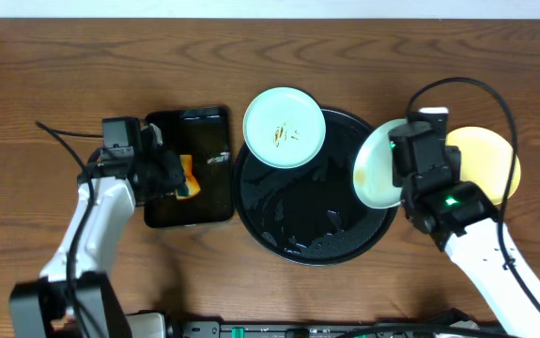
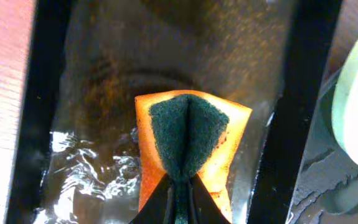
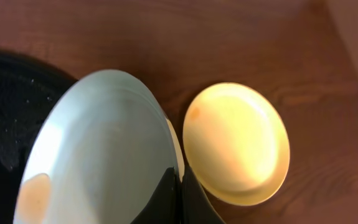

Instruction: Clean dirty plates on tray and stack at the side

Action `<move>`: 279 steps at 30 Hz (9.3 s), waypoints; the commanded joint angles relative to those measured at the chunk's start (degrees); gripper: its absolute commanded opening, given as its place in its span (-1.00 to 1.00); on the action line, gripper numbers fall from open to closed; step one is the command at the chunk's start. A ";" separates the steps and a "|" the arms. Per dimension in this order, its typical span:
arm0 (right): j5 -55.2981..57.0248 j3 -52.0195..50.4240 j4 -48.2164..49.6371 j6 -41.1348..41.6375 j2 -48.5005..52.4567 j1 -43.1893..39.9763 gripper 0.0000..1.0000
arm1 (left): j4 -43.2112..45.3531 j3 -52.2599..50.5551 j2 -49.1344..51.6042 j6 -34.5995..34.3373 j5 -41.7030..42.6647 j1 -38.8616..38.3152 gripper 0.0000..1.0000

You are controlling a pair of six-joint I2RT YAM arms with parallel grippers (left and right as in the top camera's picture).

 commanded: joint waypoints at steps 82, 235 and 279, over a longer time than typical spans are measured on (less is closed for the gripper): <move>-24.50 -1.36 -8.13 6.71 5.75 -14.51 -0.51 | -2.73 0.11 -1.55 0.07 -7.98 -5.55 -0.84; -10.73 4.35 0.00 4.81 4.79 -18.23 -0.98 | -2.75 0.11 -1.55 -0.33 -7.96 -5.55 -0.83; -49.81 4.37 5.44 -1.81 14.67 -35.78 0.23 | -3.82 0.11 -1.55 -0.33 -7.98 -5.55 -0.82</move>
